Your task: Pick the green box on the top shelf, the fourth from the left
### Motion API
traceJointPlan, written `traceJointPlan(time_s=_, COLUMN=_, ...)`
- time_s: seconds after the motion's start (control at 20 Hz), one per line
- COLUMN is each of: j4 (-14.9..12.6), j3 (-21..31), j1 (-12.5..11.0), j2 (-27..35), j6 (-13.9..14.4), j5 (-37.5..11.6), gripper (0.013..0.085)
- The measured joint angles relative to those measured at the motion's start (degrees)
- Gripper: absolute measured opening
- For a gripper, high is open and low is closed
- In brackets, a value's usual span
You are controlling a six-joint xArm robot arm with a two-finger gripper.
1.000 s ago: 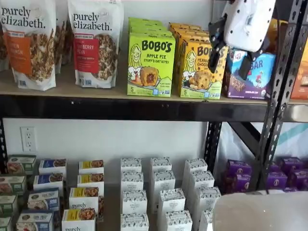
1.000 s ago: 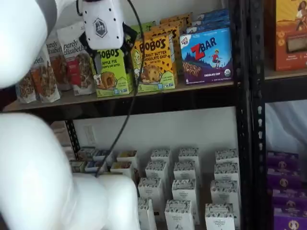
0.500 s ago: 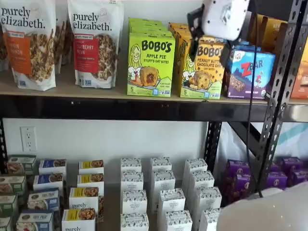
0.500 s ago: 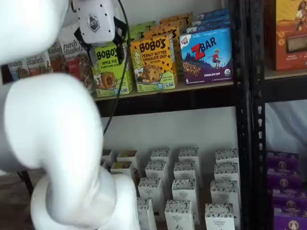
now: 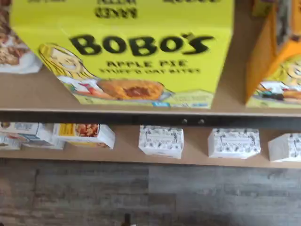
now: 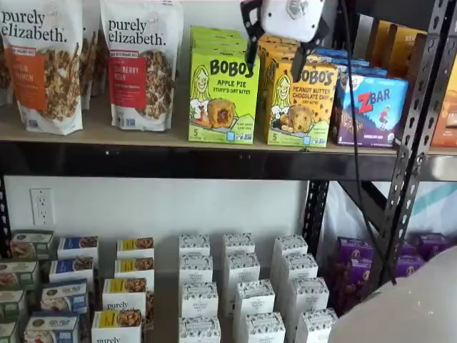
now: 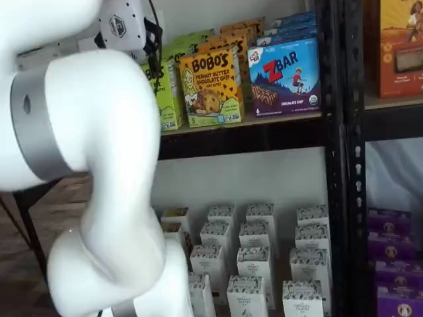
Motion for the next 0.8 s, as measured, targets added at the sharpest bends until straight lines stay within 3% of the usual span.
traceJointPlan(time_s=0.4, j4=-2.1, j3=-4.9, j1=2.8, j2=7.5, j6=2.7, j5=-2.5, gripper=0.085)
traceJointPlan(time_s=0.8, j4=-3.4, j3=-9.4, j1=2.9, j2=13.3, j6=2.9, j5=-4.3, gripper=0.085)
